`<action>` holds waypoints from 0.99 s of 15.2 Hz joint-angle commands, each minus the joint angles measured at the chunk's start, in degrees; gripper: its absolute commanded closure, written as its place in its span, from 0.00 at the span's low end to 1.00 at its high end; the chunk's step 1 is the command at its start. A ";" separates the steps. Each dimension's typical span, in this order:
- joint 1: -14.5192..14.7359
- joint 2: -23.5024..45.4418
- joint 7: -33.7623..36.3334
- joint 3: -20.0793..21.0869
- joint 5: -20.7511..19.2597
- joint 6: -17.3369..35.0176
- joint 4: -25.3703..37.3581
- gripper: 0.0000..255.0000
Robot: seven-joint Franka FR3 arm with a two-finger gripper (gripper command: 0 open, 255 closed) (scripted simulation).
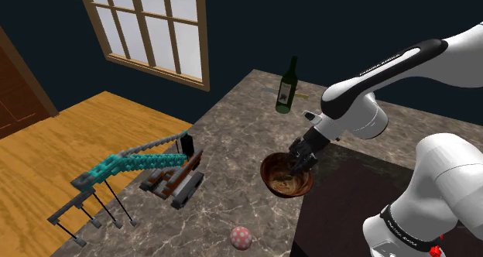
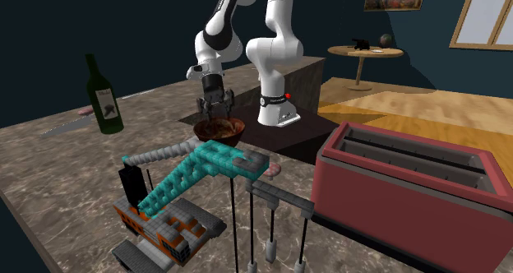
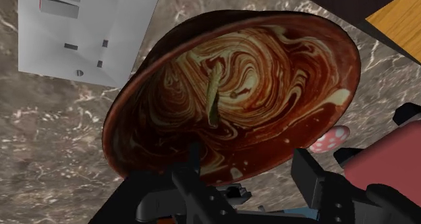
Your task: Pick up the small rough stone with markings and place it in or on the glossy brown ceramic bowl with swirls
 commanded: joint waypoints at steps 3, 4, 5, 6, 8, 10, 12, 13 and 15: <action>0.00 0.00 0.00 0.00 0.00 0.00 0.00 0.00; 0.00 0.00 0.00 0.00 0.00 0.00 0.00 0.00; -3.98 -2.98 3.92 1.45 -5.61 -1.60 -0.98 0.00; -7.95 -5.74 7.25 2.88 -10.51 -3.72 -1.66 0.00; -14.50 -10.21 11.76 5.08 -17.51 -8.31 -2.18 0.00; -14.71 -10.14 11.62 5.32 -17.31 -8.41 -2.16 0.00; -14.72 -10.14 11.62 5.33 -17.30 -8.42 -2.16 0.00; -14.72 -10.14 11.62 5.34 -17.30 -8.42 -2.16 0.00; -14.72 -10.14 11.62 5.34 -17.30 -8.42 -2.16 0.00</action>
